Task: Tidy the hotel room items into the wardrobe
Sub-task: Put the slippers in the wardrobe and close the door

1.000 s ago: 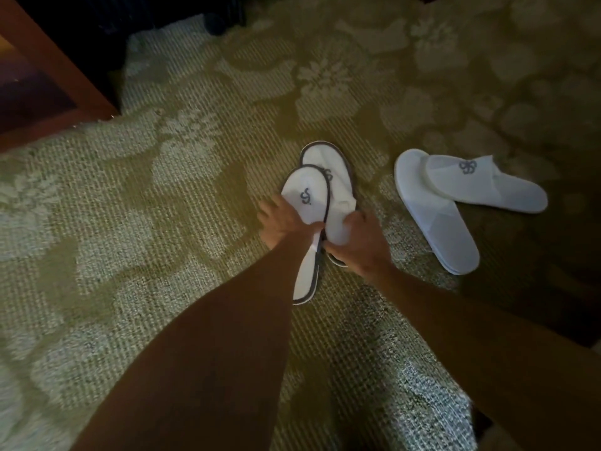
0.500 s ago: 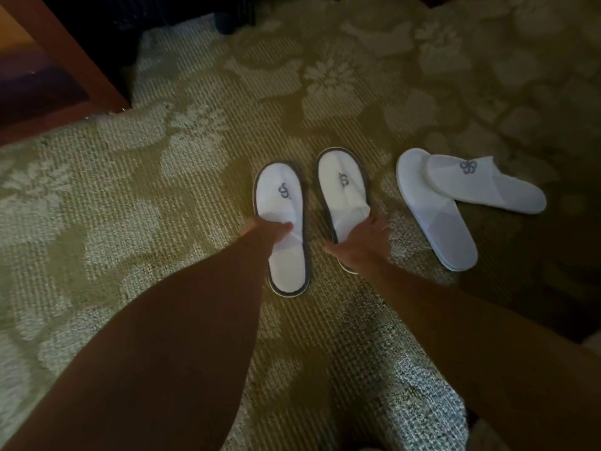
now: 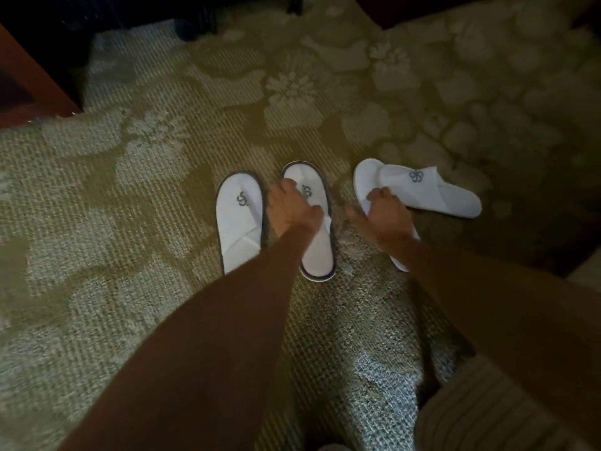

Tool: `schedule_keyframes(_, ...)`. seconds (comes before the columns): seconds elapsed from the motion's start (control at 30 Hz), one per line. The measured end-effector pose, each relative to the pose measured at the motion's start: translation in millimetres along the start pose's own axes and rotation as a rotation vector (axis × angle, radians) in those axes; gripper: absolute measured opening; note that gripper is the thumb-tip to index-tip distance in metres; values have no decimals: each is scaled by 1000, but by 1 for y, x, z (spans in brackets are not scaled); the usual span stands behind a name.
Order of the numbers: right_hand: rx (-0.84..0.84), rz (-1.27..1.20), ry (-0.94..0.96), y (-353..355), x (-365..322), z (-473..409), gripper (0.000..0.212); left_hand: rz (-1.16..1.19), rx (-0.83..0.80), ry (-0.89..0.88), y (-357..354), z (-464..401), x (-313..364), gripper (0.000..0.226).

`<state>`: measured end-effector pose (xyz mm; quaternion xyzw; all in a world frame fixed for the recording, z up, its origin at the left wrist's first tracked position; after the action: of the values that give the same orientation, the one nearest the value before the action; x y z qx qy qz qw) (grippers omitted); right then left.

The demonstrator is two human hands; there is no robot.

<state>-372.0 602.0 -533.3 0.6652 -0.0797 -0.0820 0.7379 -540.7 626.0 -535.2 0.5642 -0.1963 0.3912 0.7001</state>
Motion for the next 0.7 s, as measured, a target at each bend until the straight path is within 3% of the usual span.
schedule_keyframes(0.1, 89, 15, 35, 9, 59, -36, 70, 141, -215, -38, -40, 22, 31, 60)
schedule_keyframes(0.2, 25, 73, 88, 16, 121, -60, 59, 181, -405, 85, -77, 33, 44, 57)
schedule_keyframes(0.3, -161, 143, -164, -4, 164, -73, 88, 355, -551, 289, -105, 44, 44, 50)
schedule_keyframes(0.33, -129, 138, -123, -28, 191, -91, 89, 410, -576, 342, -114, 48, 42, 52)
schedule_keyframes(0.37, -107, -30, -235, -49, 202, -112, 80, 443, -597, 385, -122, 50, 41, 56)
schedule_keyframes(0.43, 232, -220, -625, -72, 215, -134, 68, 483, -594, 430, -132, 51, 38, 59)
schedule_keyframes(0.47, 67, -327, -533, -81, 219, -126, 82, 499, -580, 443, -135, 50, 38, 59)
schedule_keyframes(0.53, -273, -119, -226, -79, 205, -112, 131, 557, -565, 494, -146, 42, 37, 61)
schedule_keyframes(0.57, -274, -20, -251, -74, 196, -113, 146, 601, -565, 517, -148, 40, 39, 64)
schedule_keyframes(0.63, -230, -30, -184, -66, 196, -110, 155, 696, -573, 565, -164, 28, 38, 71)
schedule_keyframes(0.7, -334, -43, -156, -51, 179, -106, 144, 755, -573, 584, -172, 22, 42, 67)
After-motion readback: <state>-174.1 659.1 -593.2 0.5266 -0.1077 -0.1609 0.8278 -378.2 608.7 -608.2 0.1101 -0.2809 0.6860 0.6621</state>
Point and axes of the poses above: each hand's wrist, its own z-axis away from the middle knuckle, its own y-axis out of the back of the hand, x = y × z, the point moved 1 cm from there along -z, towards the middle knuckle, and after that the axes turned 9 degrees about z, right-handed, at the moved point
